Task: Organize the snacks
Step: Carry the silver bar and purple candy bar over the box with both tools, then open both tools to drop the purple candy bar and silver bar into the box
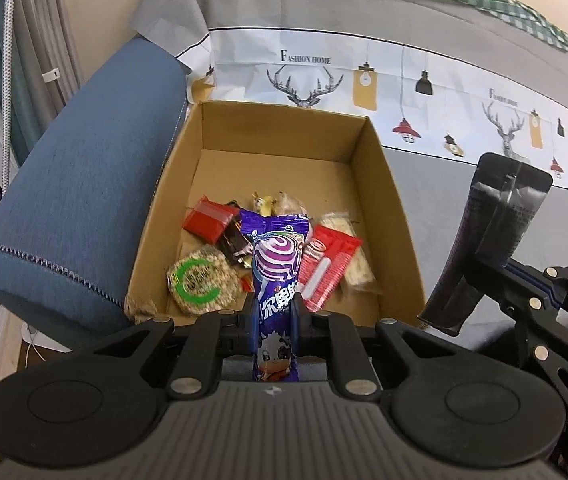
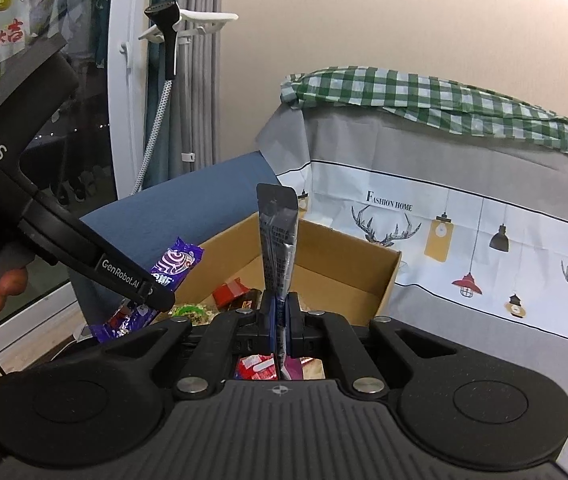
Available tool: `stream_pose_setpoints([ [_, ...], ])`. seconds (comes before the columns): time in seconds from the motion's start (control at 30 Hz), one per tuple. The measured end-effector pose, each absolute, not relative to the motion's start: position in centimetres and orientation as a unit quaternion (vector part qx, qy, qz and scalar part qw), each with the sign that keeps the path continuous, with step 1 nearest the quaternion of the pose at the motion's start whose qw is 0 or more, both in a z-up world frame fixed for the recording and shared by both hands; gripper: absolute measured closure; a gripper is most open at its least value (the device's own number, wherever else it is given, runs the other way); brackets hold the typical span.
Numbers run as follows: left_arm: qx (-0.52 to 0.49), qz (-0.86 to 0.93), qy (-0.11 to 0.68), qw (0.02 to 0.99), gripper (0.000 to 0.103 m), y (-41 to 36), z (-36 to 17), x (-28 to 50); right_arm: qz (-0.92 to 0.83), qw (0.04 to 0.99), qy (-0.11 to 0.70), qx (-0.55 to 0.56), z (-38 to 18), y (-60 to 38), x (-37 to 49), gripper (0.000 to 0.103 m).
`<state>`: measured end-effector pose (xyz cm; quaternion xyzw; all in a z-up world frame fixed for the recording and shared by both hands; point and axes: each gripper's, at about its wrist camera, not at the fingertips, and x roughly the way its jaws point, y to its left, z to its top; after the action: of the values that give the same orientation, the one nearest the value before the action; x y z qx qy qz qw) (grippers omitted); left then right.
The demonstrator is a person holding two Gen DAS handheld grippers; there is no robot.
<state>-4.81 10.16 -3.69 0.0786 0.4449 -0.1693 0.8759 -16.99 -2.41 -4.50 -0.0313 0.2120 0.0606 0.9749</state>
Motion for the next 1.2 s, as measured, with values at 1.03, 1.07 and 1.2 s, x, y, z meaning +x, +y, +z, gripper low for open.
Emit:
stream_pose_setpoints([
  [1.03,0.121,-0.101,0.480,0.863,0.000,6.9,-10.4,9.4,0.023,0.948,0.318,0.007,-12.4,-5.2,-0.1,0.008],
  [1.07,0.123,-0.100,0.484,0.860,0.000,6.9,-10.3,9.3,0.011,0.951,0.308,0.010,-12.1,-5.3,-0.5,0.006],
  [1.2,0.114,-0.099,0.484,0.862,0.000,7.7,-9.6,7.0,0.013,0.954,0.300,0.012,-11.1,-5.2,-3.0,0.005],
])
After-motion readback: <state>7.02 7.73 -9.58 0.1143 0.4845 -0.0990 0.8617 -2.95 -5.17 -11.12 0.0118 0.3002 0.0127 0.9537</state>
